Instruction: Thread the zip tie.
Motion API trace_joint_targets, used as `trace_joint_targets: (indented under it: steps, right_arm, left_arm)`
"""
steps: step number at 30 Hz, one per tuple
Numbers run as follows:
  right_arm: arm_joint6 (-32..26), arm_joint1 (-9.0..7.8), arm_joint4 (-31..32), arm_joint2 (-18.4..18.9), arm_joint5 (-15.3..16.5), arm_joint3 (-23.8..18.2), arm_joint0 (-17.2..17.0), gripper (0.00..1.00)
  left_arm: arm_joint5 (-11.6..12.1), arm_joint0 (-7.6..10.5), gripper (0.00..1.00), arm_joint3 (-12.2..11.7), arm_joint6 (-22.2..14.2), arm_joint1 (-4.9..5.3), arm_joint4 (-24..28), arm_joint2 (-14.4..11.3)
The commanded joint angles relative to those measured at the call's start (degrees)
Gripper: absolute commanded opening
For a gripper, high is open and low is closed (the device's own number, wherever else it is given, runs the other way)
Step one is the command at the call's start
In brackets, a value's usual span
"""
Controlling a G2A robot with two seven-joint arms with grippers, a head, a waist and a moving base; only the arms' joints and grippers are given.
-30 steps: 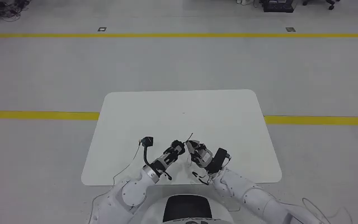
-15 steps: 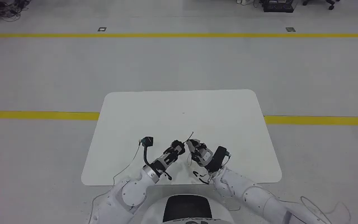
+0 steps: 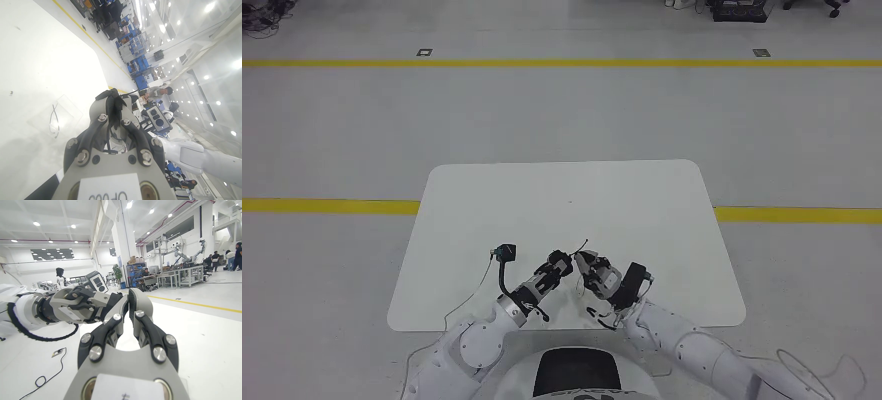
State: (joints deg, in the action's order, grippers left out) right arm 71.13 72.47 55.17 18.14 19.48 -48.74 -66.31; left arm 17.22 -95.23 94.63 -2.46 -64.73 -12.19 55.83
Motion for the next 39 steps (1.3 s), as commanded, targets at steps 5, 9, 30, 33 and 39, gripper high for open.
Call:
trace_joint_targets:
  steps: [5, 9, 30, 33, 39]
  right_arm:
    - [0.0, 0.20, 0.0, -0.1, 0.0, 0.5, 0.1, 0.00]
    - [0.5, 0.29, 0.2, 0.2, 0.0, 0.8, 0.0, 1.00]
    - [5.2, 0.45, 5.9, 3.1, -5.8, 3.4, -1.7, 1.00]
    - [7.3, -0.17, 8.0, 4.3, -6.6, 3.7, -2.3, 1.00]
    - [8.5, -1.87, 14.4, 8.1, -13.1, 3.0, -3.3, 1.00]
  left_arm:
    - [0.0, 0.00, 0.00, 0.0, 0.0, 0.00, 0.0, 0.0]
    - [0.0, 0.00, 0.00, 0.0, 0.0, 0.00, 0.0, 0.0]
    - [-0.4, 0.27, 0.00, -0.1, -0.2, -0.04, 1.0, 0.1]
    - [-0.5, 0.23, 0.00, 0.0, -2.7, 0.08, 5.0, 0.8]
    - [-2.4, 0.47, 0.00, 0.0, -14.1, 0.72, 16.8, 2.8]
